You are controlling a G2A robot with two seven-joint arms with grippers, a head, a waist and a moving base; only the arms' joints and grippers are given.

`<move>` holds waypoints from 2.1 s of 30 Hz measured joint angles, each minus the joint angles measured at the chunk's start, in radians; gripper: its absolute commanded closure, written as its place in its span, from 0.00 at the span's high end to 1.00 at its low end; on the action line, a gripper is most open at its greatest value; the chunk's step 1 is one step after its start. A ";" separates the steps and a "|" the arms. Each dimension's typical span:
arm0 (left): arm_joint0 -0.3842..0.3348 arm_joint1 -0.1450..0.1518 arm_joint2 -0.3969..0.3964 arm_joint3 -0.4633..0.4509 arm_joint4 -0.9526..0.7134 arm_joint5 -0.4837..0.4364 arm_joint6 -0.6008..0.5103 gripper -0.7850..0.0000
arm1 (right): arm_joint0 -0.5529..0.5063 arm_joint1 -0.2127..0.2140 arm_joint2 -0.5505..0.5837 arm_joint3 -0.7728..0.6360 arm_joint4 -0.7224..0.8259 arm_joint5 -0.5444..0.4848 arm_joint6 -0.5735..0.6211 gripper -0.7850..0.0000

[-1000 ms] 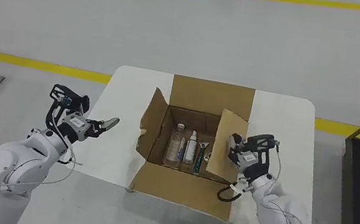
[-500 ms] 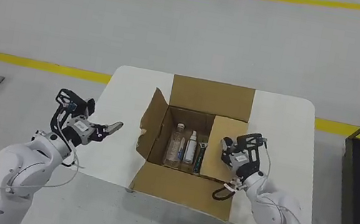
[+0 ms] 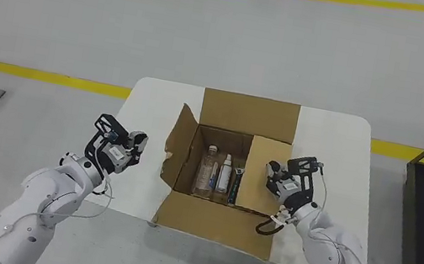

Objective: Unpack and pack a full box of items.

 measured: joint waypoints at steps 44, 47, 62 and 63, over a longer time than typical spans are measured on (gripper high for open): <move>-0.287 -0.090 0.354 0.275 0.026 -0.163 0.062 0.00 | 0.249 -0.003 0.159 0.286 0.483 0.311 0.036 0.00; -0.298 -0.097 0.378 0.292 0.046 -0.172 0.064 0.00 | 0.322 -0.007 0.145 0.371 0.545 0.308 0.055 0.00; -0.334 -0.107 0.389 0.366 0.079 -0.186 0.051 0.00 | 0.570 -0.024 0.041 0.664 0.663 0.230 0.175 0.00; -0.334 -0.107 0.388 0.368 0.077 -0.188 0.049 0.00 | 0.576 -0.025 0.039 0.675 0.672 0.222 0.185 0.00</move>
